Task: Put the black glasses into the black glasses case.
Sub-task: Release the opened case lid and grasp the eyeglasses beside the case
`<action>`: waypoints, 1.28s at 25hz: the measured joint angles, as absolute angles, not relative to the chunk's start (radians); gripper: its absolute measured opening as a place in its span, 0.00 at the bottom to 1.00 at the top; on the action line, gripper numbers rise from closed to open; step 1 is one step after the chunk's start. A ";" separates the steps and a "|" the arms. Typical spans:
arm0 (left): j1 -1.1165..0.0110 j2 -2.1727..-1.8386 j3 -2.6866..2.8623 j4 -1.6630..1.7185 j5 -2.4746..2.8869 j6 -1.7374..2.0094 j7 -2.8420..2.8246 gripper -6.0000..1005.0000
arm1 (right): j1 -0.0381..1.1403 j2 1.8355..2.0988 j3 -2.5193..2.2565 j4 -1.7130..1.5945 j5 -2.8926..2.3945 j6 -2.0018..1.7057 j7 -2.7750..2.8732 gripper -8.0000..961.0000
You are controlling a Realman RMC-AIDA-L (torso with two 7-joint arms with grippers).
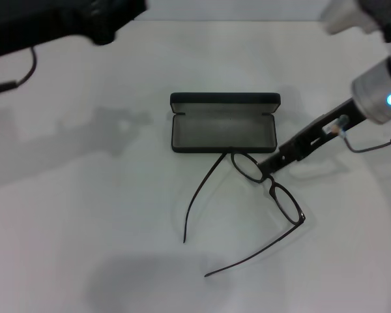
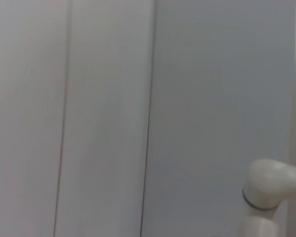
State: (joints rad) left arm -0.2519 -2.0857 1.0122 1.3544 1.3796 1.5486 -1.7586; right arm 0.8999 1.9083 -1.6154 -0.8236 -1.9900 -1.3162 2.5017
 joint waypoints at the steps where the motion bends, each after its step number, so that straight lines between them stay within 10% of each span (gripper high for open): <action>1: -0.255 -2.084 0.996 1.306 1.365 1.569 -1.739 0.08 | 0.919 1.925 -1.598 -0.826 -2.048 -1.334 2.531 0.74; 7: -0.284 -2.073 0.890 1.039 1.336 1.712 -1.577 0.08 | 1.009 2.020 -1.499 -0.822 -2.340 -1.409 2.627 0.73; 32: -0.303 -2.064 0.881 0.745 1.332 1.785 -1.387 0.08 | 1.052 2.028 -1.591 -0.750 -2.300 -1.389 2.658 0.55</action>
